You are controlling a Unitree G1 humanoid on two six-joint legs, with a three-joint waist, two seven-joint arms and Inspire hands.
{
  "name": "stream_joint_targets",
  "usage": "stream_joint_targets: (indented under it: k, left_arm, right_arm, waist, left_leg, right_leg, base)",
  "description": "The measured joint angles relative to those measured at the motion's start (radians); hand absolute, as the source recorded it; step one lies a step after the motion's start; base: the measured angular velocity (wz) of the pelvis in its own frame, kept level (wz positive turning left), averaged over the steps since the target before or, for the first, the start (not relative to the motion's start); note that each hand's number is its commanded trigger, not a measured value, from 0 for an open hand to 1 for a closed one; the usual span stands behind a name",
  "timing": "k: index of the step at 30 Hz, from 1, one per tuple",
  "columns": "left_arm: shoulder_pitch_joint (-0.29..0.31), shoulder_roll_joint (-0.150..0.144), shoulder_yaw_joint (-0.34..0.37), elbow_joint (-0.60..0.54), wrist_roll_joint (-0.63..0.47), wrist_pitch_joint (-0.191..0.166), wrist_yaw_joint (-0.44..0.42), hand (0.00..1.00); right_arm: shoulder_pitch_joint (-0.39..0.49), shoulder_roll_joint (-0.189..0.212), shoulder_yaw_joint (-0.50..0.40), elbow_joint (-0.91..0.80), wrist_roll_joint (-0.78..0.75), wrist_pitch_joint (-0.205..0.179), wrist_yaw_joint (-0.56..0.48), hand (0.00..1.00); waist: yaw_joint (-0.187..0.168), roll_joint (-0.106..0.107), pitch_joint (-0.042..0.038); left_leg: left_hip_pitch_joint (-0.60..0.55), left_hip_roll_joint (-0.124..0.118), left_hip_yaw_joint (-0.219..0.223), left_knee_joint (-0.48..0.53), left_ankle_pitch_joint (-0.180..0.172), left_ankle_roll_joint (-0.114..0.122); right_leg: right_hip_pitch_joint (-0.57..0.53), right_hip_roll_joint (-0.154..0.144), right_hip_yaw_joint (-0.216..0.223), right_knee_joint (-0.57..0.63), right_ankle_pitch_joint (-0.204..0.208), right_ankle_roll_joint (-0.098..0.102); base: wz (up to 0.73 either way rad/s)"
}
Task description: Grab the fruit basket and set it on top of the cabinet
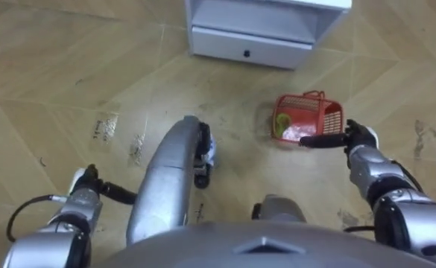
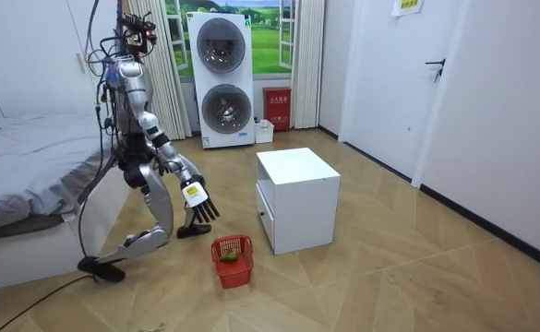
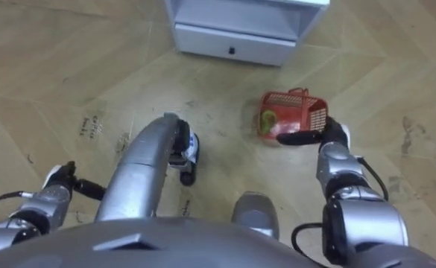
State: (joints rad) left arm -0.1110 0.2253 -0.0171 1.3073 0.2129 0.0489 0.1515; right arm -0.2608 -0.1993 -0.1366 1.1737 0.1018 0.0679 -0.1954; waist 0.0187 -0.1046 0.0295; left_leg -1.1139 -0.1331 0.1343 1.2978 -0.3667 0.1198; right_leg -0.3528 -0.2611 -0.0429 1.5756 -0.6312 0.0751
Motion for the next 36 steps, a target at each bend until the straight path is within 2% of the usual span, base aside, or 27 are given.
stream_joint_targets:
  k: [1, 2, 3, 4, 5, 6, 7, 8, 9, 10, 11, 12, 14, 17, 19, 22, 23, 24, 25, 28, 31, 36]
  left_arm:
    - [-0.001, 0.001, -0.013, 0.014, -0.029, -0.011, 0.011, 0.0]
    - [-0.001, 0.001, -0.025, 0.02, -0.041, -0.016, 0.018, 0.0]
    - [0.0, 0.003, -0.047, 0.026, -0.067, -0.03, 0.028, 0.0]
    - [0.0, 0.005, -0.058, 0.029, -0.085, -0.048, 0.04, 0.0]
    - [0.008, 0.008, -0.059, 0.029, -0.088, -0.057, 0.042, 0.0]
    - [0.028, 0.012, -0.061, 0.038, -0.091, -0.064, 0.044, 0.0]
    - [0.038, 0.022, -0.064, 0.056, -0.095, -0.075, 0.061, 0.0]
    - [0.042, 0.027, -0.065, 0.059, -0.103, -0.083, 0.073, 0.0]
    - [0.045, 0.032, -0.072, 0.062, -0.122, -0.097, 0.094, 0.0]
    - [0.044, 0.033, -0.091, 0.059, -0.129, -0.105, 0.11, 0.0]
    - [0.047, 0.032, -0.094, 0.056, -0.132, -0.109, 0.113, 0.0]
    - [0.055, 0.031, -0.093, 0.049, -0.132, -0.115, 0.114, 0.0]
    - [0.067, 0.031, -0.093, 0.045, -0.132, -0.122, 0.114, 0.0]
    - [0.085, 0.029, -0.125, 0.044, -0.131, -0.122, 0.114, 0.0]
    - [0.108, 0.029, -0.126, 0.046, -0.13, -0.122, 0.112, 0.0]
    - [0.146, 0.029, -0.136, 0.046, -0.131, -0.12, 0.099, 0.0]
    - [0.154, 0.028, -0.136, 0.045, -0.131, -0.119, 0.098, 0.0]
    - [0.163, 0.011, -0.137, 0.045, -0.131, -0.114, 0.092, 0.0]
    - [0.173, 0.006, -0.144, 0.045, -0.131, -0.115, 0.086, 0.0]
    - [0.175, 0.006, -0.148, 0.045, -0.131, -0.114, 0.059, 0.0]
    - [0.162, 0.006, -0.178, 0.045, -0.132, -0.115, 0.032, 0.0]
    - [0.134, 0.003, -0.233, 0.044, -0.131, -0.122, 0.011, 0.0]
  right_arm:
    - [-0.005, -0.005, -0.012, -0.002, 0.012, -0.015, -0.017, 0.0]
    - [-0.008, -0.009, -0.014, -0.004, 0.017, -0.02, -0.025, 0.0]
    - [-0.013, -0.015, -0.013, -0.008, 0.03, -0.029, -0.037, 0.0]
    - [-0.018, -0.022, -0.012, -0.01, 0.043, -0.035, -0.044, 0.0]
    - [-0.021, -0.023, -0.012, -0.014, 0.048, -0.035, -0.044, 0.0]
    - [-0.025, -0.028, -0.006, -0.043, 0.05, -0.036, -0.044, 0.0]
    - [-0.025, -0.023, -0.005, -0.07, 0.049, -0.037, -0.045, 0.0]
    - [-0.023, -0.019, -0.006, -0.085, 0.048, -0.037, -0.045, 0.0]
    - [-0.016, -0.017, -0.006, -0.119, 0.046, -0.037, -0.047, 0.0]
    - [-0.008, -0.02, -0.006, -0.147, 0.046, -0.04, -0.056, 0.0]
    - [-0.008, -0.023, -0.006, -0.155, 0.046, -0.046, -0.058, 0.0]
    - [-0.008, -0.022, -0.004, -0.17, 0.045, -0.057, -0.064, 0.0]
    - [-0.008, -0.019, -0.002, -0.178, 0.044, -0.065, -0.065, 0.0]
    - [-0.006, -0.02, -0.002, -0.221, 0.011, -0.066, -0.087, 0.0]
    - [-0.002, -0.021, 0.001, -0.253, 0.001, -0.067, -0.109, 0.0]
    - [-0.001, -0.022, 0.013, -0.278, 0.001, -0.069, -0.116, 0.0]
    - [-0.001, -0.023, 0.016, -0.279, 0.001, -0.071, -0.116, 0.0]
    - [-0.002, -0.034, 0.017, -0.28, 0.001, -0.078, -0.114, 0.0]
    - [-0.001, -0.034, 0.024, -0.281, 0.004, -0.079, -0.114, 0.0]
    - [0.005, -0.035, 0.04, -0.281, 0.007, -0.081, -0.114, 0.0]
    - [0.004, -0.044, 0.078, -0.28, 0.008, -0.087, -0.112, 0.0]
    - [-0.011, -0.054, 0.114, -0.241, 0.008, -0.094, -0.094, 0.0]
  waist:
    - [-0.005, -0.005, 0.0017]
    - [-0.01, -0.005, 0.003]
    - [-0.02, -0.011, 0.0055]
    - [-0.039, -0.023, 0.0165]
    - [-0.033, -0.014, 0.014]
    - [-0.012, 0.016, 0.0075]
    - [-0.004, -0.004, 0.0047]
    - [-0.015, -0.017, 0.0038]
    - [-0.05, -0.035, 0.005]
    - [-0.076, -0.048, 0.003]
    - [-0.081, -0.052, 0.0012]
    - [-0.089, -0.054, -0.0003]
    - [-0.095, -0.059, -0.0012]
    - [-0.107, -0.072, 0.0018]
    - [-0.11, -0.089, 0.0012]
    - [-0.126, -0.093, -0.0014]
    - [-0.129, -0.093, -0.0015]
    - [-0.124, -0.072, 0.0056]
    - [-0.124, -0.069, 0.004]
    - [-0.133, -0.067, 0.0029]
    - [-0.119, -0.061, -0.0002]
    - [-0.101, -0.048, -0.0003]
  left_leg:
    - [-0.03, 0.0, 0.026, 0.046, -0.014, -0.002]
    - [-0.041, 0.0, 0.038, 0.067, -0.023, -0.007]
    - [-0.065, -0.002, 0.062, 0.109, -0.043, -0.048]
    - [-0.091, -0.004, 0.068, 0.186, -0.071, -0.102]
    - [-0.096, -0.006, 0.026, 0.251, -0.094, -0.119]
    - [-0.105, -0.006, -0.032, 0.346, -0.159, -0.073]
    - [-0.123, -0.03, -0.01, 0.392, -0.187, -0.019]
    - [-0.132, -0.041, 0.002, 0.405, -0.192, -0.01]
    - [-0.141, -0.035, 0.029, 0.424, -0.198, 0.002]
    - [-0.146, -0.025, 0.052, 0.44, -0.203, 0.01]
    - [-0.146, -0.011, 0.061, 0.449, -0.204, 0.013]
    - [-0.147, 0.015, 0.072, 0.467, -0.206, 0.018]
    - [-0.146, 0.017, 0.069, 0.484, -0.208, 0.015]
    - [-0.146, 0.017, 0.071, 0.493, -0.207, 0.003]
    - [-0.147, 0.019, 0.073, 0.499, -0.212, -0.022]
    - [-0.15, 0.022, 0.07, 0.519, -0.224, -0.056]
    - [-0.151, 0.023, 0.07, 0.529, -0.226, -0.06]
    - [-0.156, 0.035, 0.054, 0.541, -0.226, -0.064]
    - [-0.155, 0.033, 0.053, 0.531, -0.218, -0.081]
    - [-0.148, 0.034, 0.044, 0.518, -0.209, -0.098]
    - [-0.155, 0.032, 0.022, 0.517, -0.204, -0.106]
    - [-0.173, 0.034, 0.018, 0.514, -0.2, -0.114]
  right_leg:
    - [-0.028, -0.017, 0.014, 0.088, 0.0, 0.0]
    - [-0.036, -0.022, 0.02, 0.125, 0.0, 0.0]
    - [-0.05, -0.036, 0.039, 0.19, 0.0, 0.0]
    - [-0.057, -0.054, 0.043, 0.245, 0.0, 0.0]
    - [-0.064, -0.065, 0.043, 0.279, 0.0, 0.0]
    - [-0.081, -0.071, 0.052, 0.357, -0.001, 0.002]
    - [-0.086, -0.094, 0.079, 0.425, -0.009, 0.017]
    - [-0.082, -0.106, 0.084, 0.446, -0.014, 0.023]
    - [-0.072, -0.119, 0.087, 0.475, -0.015, 0.025]
    - [-0.063, -0.121, 0.088, 0.5, -0.012, 0.026]
    - [-0.061, -0.117, 0.093, 0.512, -0.01, 0.023]
    - [-0.057, -0.111, 0.101, 0.53, -0.009, 0.024]
    - [-0.044, -0.108, 0.099, 0.547, -0.011, 0.024]
    - [-0.036, -0.105, 0.106, 0.569, -0.02, 0.017]
    - [-0.031, -0.1, 0.116, 0.586, -0.041, 0.009]
    - [-0.017, -0.087, 0.124, 0.618, -0.061, -0.01]
    - [-0.009, -0.086, 0.124, 0.627, -0.068, -0.012]
    - [-0.014, -0.063, 0.131, 0.634, -0.07, -0.017]
    - [-0.017, -0.063, 0.139, 0.637, -0.071, -0.018]
    - [-0.02, -0.052, 0.14, 0.637, -0.071, -0.018]
    - [-0.027, -0.033, 0.137, 0.639, -0.071, -0.017]
    - [-0.046, -0.029, 0.126, 0.643, -0.072, -0.016]
  base:
    - [0.37]
    - [0.43]
    - [0.47]
    - [0.3]
    - [-0.32]
    - [-0.74]
    - [-0.6]
    - [0.16]
    - [0.71]
    - [0.71]
    - [0.39]
    - [0.1]
    - [0.07]
    - [0.09]
    - [0.0]
    - [0.0]
    - [-0.15]
    - [-0.23]
    - [-0.23]
    - [-0.03]
    - [-0.03]
    - [0.07]
